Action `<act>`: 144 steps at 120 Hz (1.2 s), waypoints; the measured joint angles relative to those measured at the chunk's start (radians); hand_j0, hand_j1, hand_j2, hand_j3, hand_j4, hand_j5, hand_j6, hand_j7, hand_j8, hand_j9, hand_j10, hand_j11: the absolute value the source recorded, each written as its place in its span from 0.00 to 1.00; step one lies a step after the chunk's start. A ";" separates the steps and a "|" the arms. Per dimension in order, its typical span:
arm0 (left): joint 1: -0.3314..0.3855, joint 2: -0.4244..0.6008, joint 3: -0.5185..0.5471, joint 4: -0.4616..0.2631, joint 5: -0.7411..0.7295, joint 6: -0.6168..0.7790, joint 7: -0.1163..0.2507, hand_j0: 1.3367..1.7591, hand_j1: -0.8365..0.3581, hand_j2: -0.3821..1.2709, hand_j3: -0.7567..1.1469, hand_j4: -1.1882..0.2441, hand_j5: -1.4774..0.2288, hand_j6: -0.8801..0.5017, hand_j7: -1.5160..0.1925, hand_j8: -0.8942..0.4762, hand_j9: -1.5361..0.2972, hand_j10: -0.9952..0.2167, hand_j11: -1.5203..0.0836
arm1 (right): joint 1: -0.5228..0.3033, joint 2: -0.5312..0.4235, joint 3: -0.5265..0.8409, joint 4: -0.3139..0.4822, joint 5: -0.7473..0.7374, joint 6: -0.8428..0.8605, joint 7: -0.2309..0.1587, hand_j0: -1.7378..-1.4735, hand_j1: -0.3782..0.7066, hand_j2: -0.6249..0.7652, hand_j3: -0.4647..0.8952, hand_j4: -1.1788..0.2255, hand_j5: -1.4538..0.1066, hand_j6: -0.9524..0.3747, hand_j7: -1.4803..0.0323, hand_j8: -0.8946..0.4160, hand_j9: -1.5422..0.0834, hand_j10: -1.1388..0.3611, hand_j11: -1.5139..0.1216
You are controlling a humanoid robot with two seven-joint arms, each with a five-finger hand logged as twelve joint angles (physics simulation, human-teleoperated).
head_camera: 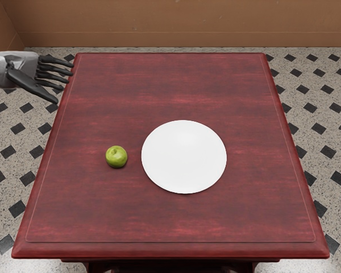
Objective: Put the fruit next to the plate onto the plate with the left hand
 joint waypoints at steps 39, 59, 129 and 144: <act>0.006 -0.024 0.003 -0.195 0.078 0.001 0.061 0.76 0.74 0.26 0.40 0.66 0.68 0.46 0.70 0.47 0.66 0.62 0.75 | 0.000 0.000 0.000 -0.004 0.000 0.000 0.000 0.30 0.07 0.44 0.34 0.81 0.90 0.69 0.95 0.65 0.92 0.73 0.90; -0.028 -0.022 0.058 -0.386 0.161 0.265 0.149 0.76 0.74 0.26 0.40 0.66 0.68 0.46 0.70 0.47 0.66 0.62 0.75 | 0.001 0.000 0.001 -0.006 0.000 0.000 0.000 0.30 0.07 0.44 0.34 0.81 0.90 0.69 0.95 0.65 0.92 0.73 0.90; -0.430 -0.295 0.609 -0.732 0.198 1.158 0.349 0.76 0.74 0.26 0.40 0.66 0.68 0.46 0.70 0.47 0.66 0.62 0.75 | 0.003 0.000 0.001 -0.005 0.000 0.000 0.000 0.30 0.07 0.44 0.34 0.81 0.90 0.69 0.95 0.65 0.92 0.73 0.90; -0.454 -0.327 0.703 -0.764 0.186 1.203 0.351 0.76 0.74 0.26 0.40 0.66 0.68 0.46 0.70 0.47 0.66 0.62 0.75 | 0.004 0.000 0.001 -0.004 0.000 0.000 0.000 0.30 0.07 0.44 0.34 0.81 0.90 0.69 0.95 0.65 0.92 0.73 0.90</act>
